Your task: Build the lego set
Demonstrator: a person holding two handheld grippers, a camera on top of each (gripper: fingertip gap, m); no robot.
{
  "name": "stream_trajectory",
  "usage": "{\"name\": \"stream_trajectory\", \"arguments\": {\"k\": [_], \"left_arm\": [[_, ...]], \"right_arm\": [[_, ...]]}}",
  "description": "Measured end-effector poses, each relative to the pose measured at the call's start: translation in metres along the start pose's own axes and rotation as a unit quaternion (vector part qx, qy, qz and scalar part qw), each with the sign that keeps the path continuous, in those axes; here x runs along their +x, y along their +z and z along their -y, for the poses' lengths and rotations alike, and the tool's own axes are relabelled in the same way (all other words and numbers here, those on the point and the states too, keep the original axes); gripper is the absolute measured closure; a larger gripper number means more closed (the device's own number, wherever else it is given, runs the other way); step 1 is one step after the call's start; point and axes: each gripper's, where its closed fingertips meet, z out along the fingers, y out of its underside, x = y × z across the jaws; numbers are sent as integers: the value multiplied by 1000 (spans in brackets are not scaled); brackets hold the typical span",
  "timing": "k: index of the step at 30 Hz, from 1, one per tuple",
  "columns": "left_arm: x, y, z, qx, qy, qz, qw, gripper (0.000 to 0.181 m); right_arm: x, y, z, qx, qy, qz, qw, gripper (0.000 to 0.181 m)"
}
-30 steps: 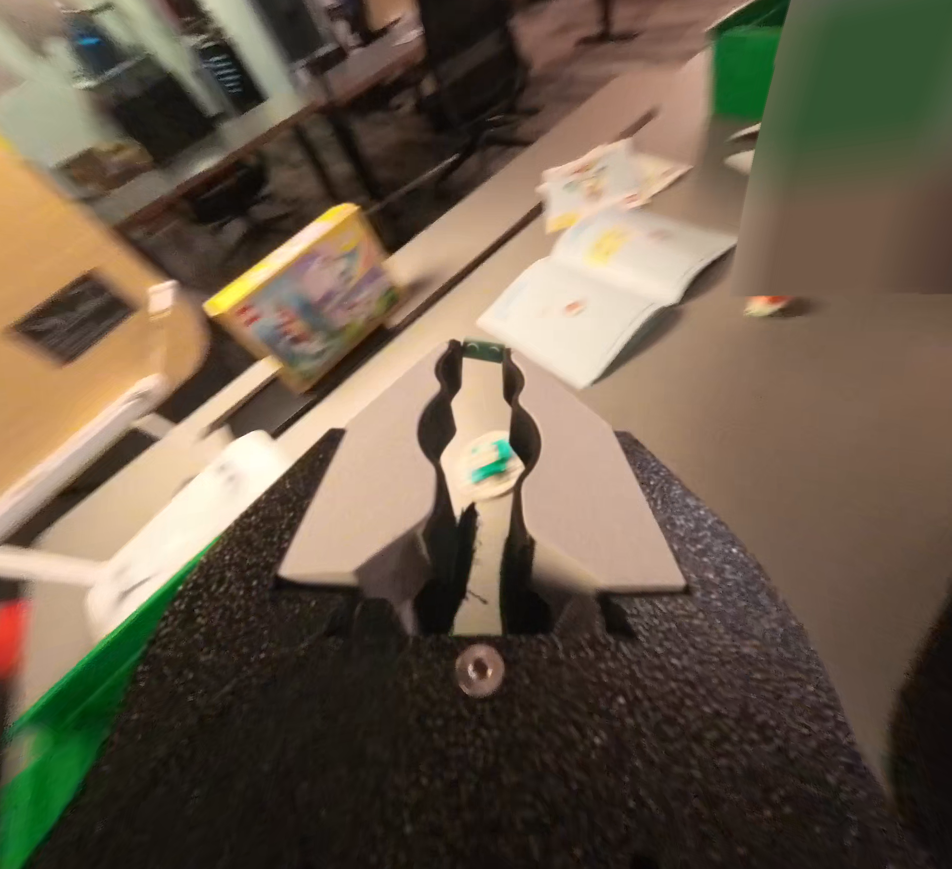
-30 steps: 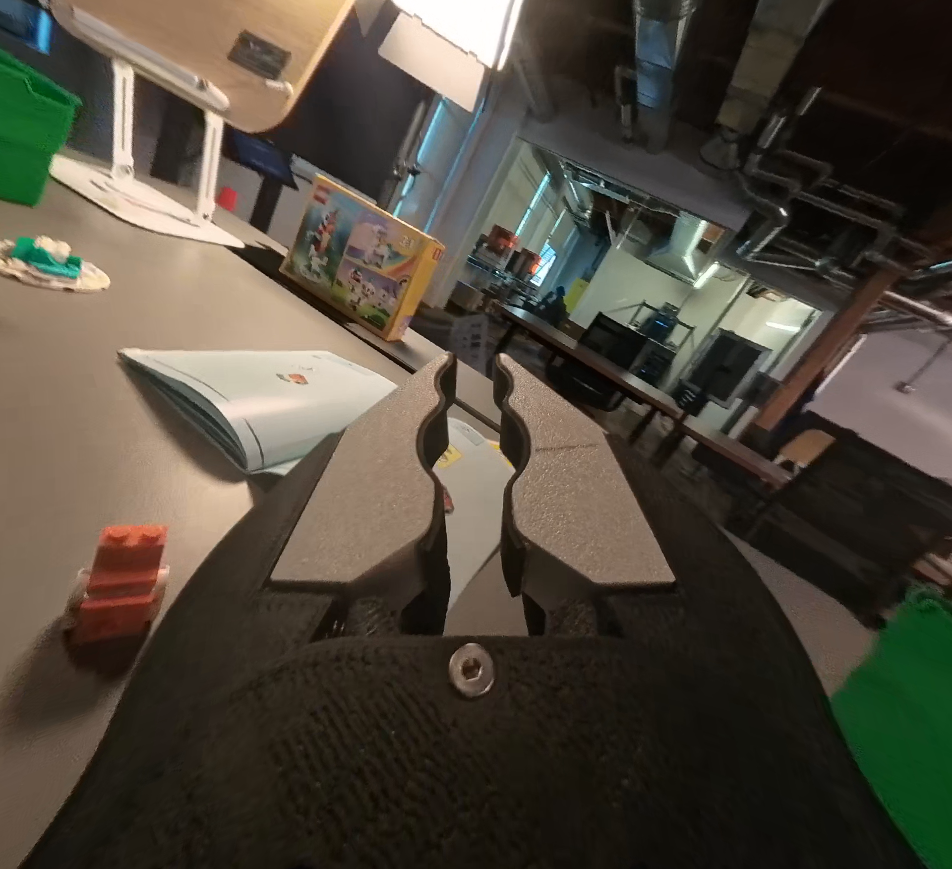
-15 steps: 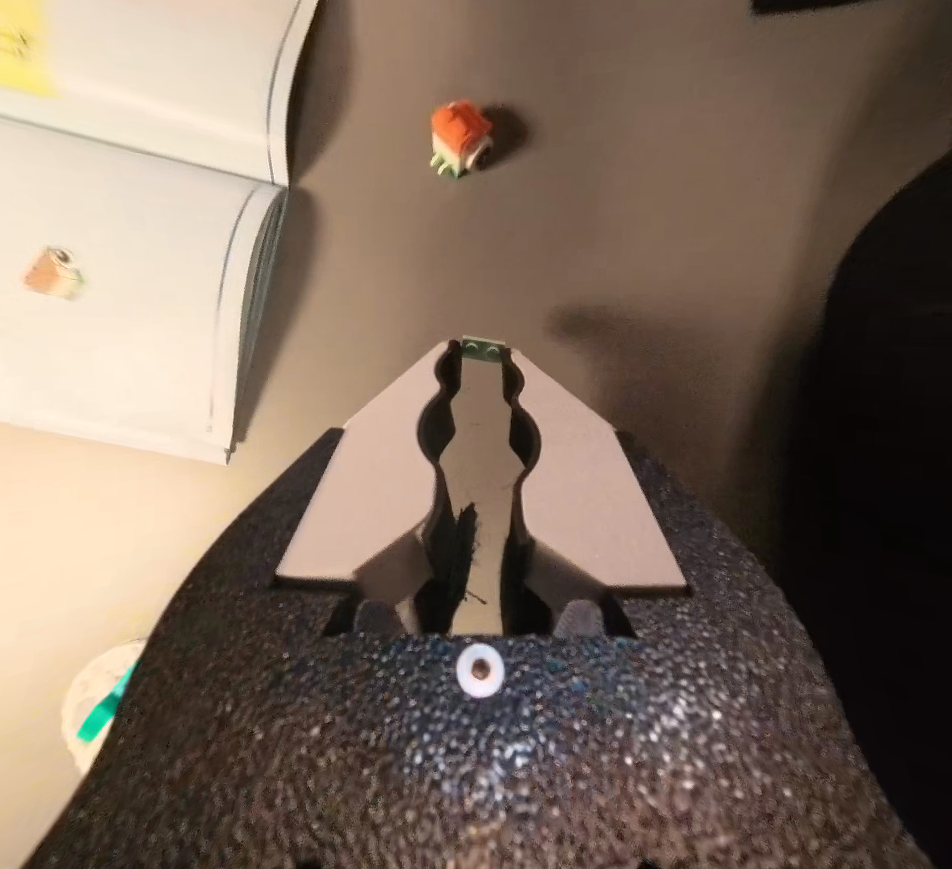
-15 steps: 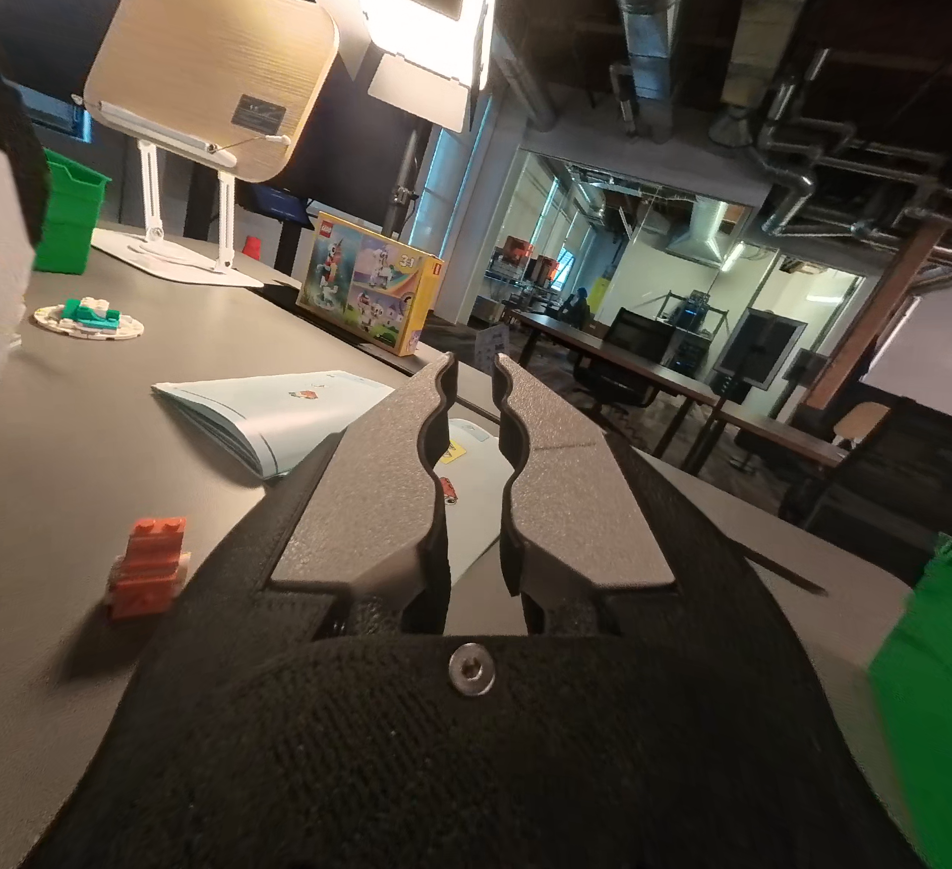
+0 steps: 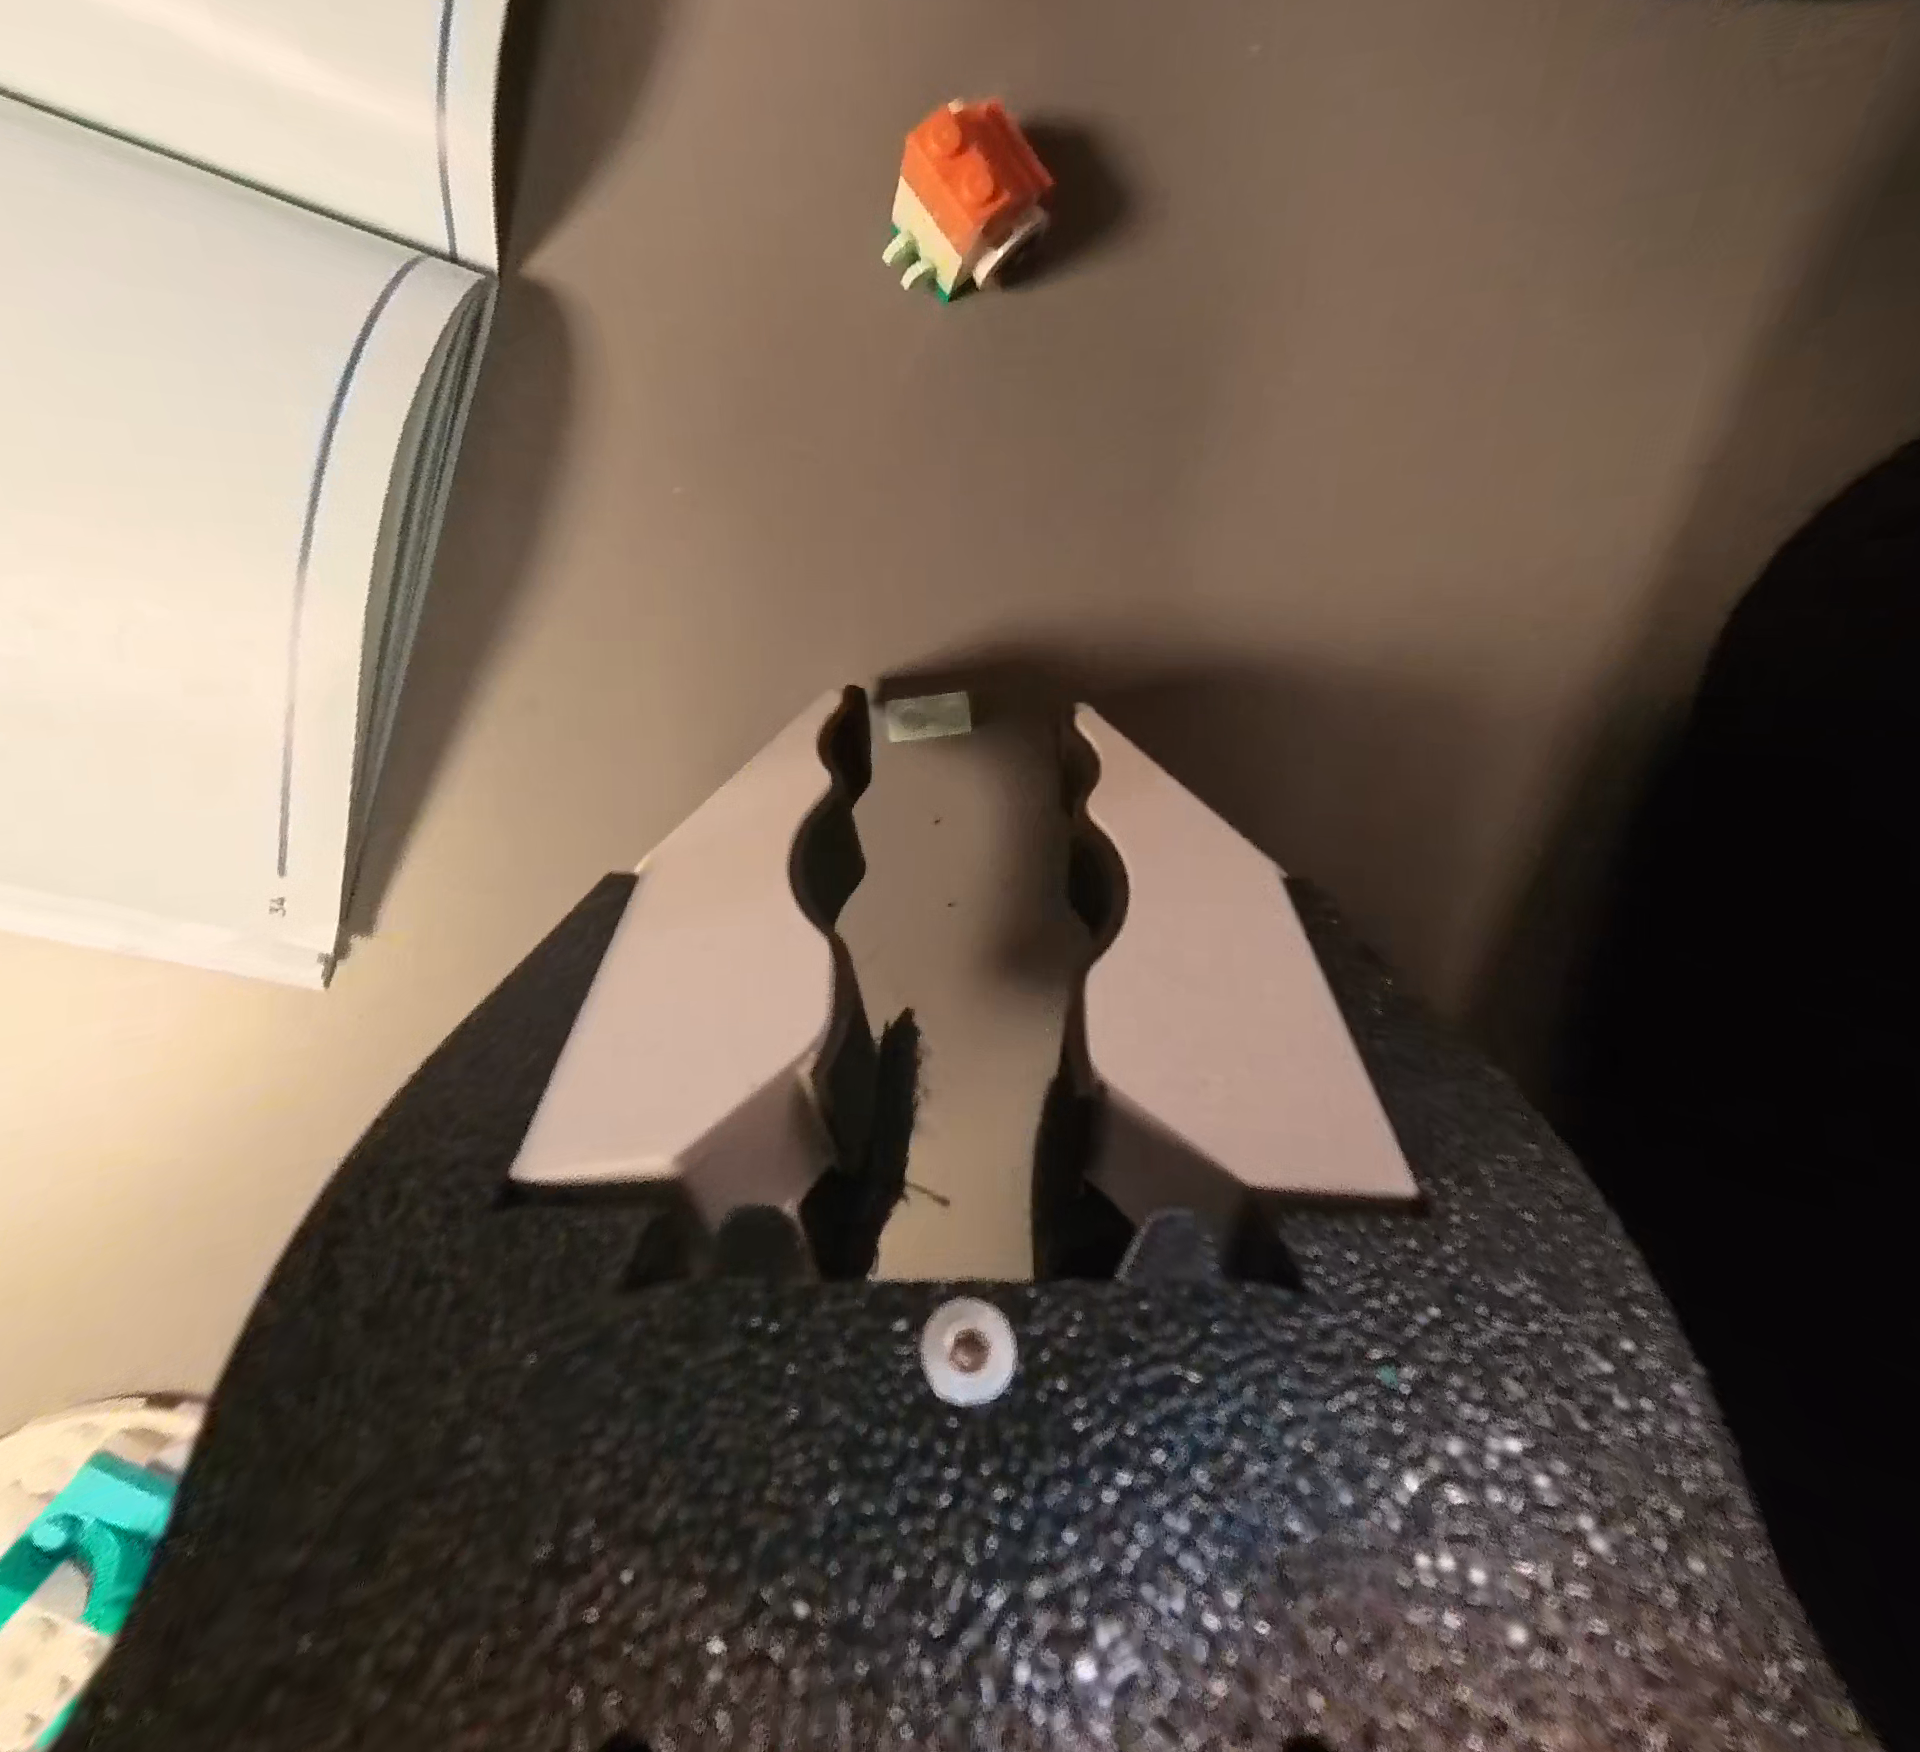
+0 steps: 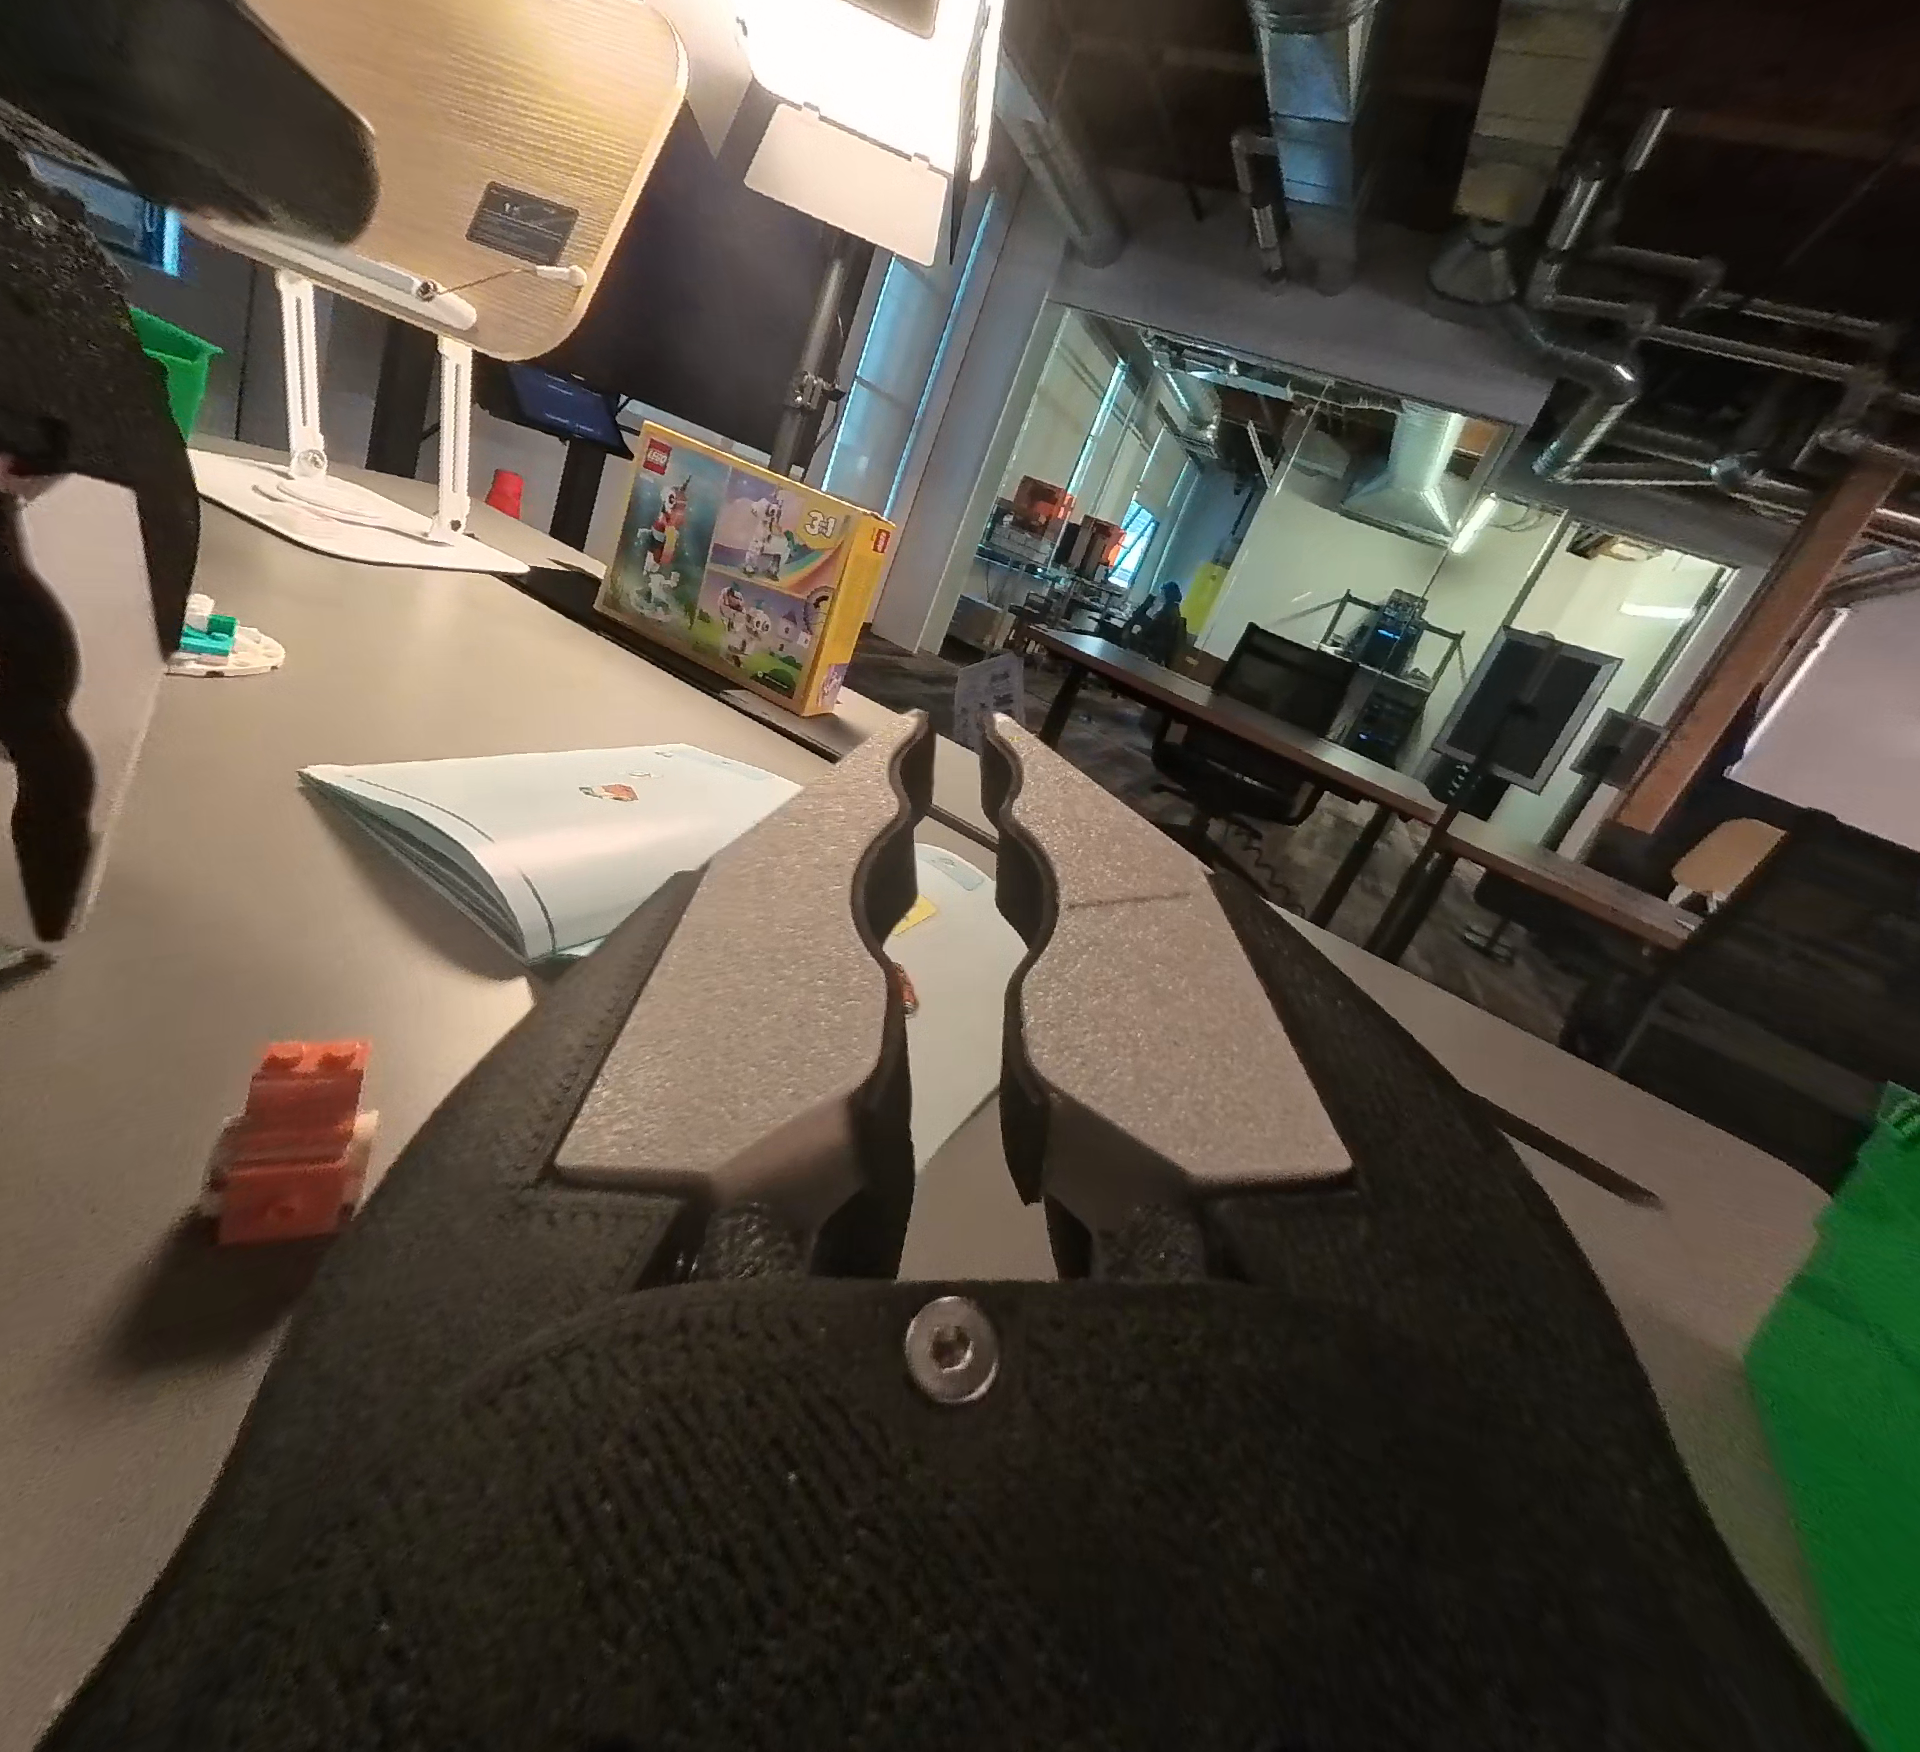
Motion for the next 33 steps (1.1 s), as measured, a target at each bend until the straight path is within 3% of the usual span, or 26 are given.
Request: {"name": "stream_trajectory", "arguments": {"k": [1, 5, 10, 14, 17, 22, 27, 33], "left_arm": [[0, -3, 2, 8, -2, 3, 1000, 146], [1, -34, 4, 55, -9, 33, 998, 141], [-7, -114, -18, 149, -38, 120, 981, 141], [-18, -192, -64, 214, -90, 211, 950, 142], [-30, -244, -115, 223, -135, 290, 921, 145], [-40, -300, -186, 240, -176, 344, 890, 167], [-66, -314, -252, 181, -204, 382, 883, 168], [-84, -277, -299, 107, -226, 292, 923, 153]], "right_arm": [[0, -1, 0, 0, -1, -1, 1000, 175], [2, -3, 2, 0, -26, -10, 1000, 176], [6, -5, -1, -10, -56, -29, 998, 176], [14, -6, -5, -27, -74, -58, 995, 176], [24, -9, -9, -44, -81, -87, 992, 175], [46, -19, -15, -74, -113, -141, 981, 176], [69, -31, -19, -106, -125, -211, 964, 175], [86, -46, -22, -143, -153, -276, 938, 175]]}}
